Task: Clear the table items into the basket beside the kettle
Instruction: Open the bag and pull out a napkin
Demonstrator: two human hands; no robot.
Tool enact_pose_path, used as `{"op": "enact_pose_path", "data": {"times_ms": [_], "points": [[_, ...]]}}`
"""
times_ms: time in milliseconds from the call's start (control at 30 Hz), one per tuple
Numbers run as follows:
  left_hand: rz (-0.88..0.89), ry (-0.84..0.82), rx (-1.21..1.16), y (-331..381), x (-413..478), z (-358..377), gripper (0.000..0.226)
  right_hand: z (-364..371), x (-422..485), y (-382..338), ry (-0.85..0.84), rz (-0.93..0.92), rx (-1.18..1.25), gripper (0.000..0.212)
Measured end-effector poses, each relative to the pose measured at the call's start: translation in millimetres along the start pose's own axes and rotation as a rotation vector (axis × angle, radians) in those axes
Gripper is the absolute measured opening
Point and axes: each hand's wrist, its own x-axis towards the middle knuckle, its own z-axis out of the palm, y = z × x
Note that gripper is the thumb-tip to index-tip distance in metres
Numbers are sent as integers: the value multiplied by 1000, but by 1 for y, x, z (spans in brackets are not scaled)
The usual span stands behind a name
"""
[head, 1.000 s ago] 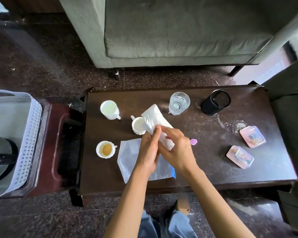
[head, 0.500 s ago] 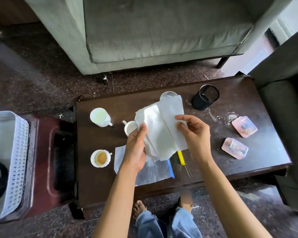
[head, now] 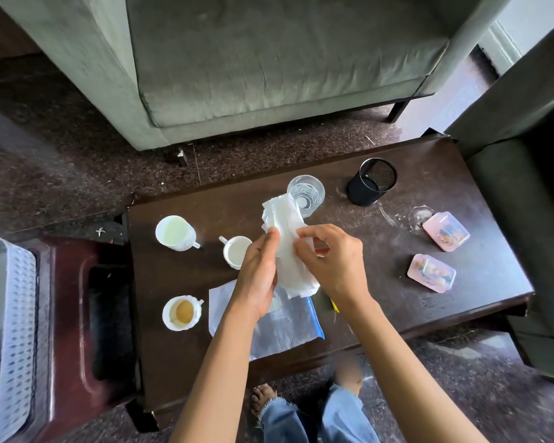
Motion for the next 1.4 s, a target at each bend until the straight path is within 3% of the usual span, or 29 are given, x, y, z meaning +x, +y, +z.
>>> {"op": "enact_pose_path", "data": {"times_ms": [167,267,333,600,900,1167,1267,1400], "points": [[24,89,-48,8,8,-1,32,1,11,3,108,243,239,8],[23,129,-107,15,11,-4,24,-3,21,6,48,467,568,16],[36,143,-113,19,12,-6,25,-7,24,6,-6,523,638,22],[51,121,-80,20,17,21,25,-9,25,7,-96,153,281,25],[17,61,-128,17,17,74,37,-49,41,19,-47,56,77,42],[105,130,-89,15,28,115,31,-88,65,38,-104,109,201,7],[112,198,-73,13,37,125,29,-99,76,48,-94,154,280,9],[109,231,-120,17,47,126,26,-122,94,58,-72,369,587,16]]}}
